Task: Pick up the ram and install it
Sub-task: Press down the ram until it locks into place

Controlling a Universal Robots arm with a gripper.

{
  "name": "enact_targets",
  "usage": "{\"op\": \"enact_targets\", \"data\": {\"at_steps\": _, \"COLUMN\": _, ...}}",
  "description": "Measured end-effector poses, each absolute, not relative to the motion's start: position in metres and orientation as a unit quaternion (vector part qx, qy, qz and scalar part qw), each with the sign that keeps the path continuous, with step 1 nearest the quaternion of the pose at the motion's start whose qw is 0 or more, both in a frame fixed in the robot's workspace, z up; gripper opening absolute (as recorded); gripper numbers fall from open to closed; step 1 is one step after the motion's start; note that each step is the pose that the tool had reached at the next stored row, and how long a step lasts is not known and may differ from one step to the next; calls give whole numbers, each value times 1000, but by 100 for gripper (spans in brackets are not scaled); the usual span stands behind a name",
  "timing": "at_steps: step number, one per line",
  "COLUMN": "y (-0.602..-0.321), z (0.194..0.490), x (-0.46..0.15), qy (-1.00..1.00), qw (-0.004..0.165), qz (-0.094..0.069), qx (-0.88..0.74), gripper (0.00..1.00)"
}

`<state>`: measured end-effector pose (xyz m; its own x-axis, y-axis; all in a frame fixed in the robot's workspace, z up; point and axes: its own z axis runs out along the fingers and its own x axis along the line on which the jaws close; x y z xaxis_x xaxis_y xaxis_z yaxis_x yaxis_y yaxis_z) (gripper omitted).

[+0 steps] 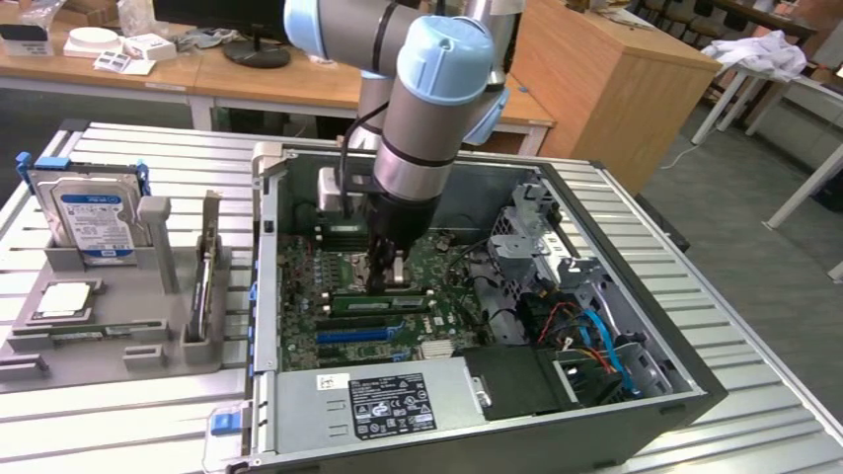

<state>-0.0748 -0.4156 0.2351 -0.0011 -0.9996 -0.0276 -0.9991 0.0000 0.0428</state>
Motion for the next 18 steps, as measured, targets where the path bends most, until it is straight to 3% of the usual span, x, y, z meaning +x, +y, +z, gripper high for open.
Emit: {"op": "enact_targets", "data": {"at_steps": 18, "y": -416, "z": 231, "x": -75, "qy": -707, "qw": 5, "qz": -25, "qx": 707, "gripper": 11}}
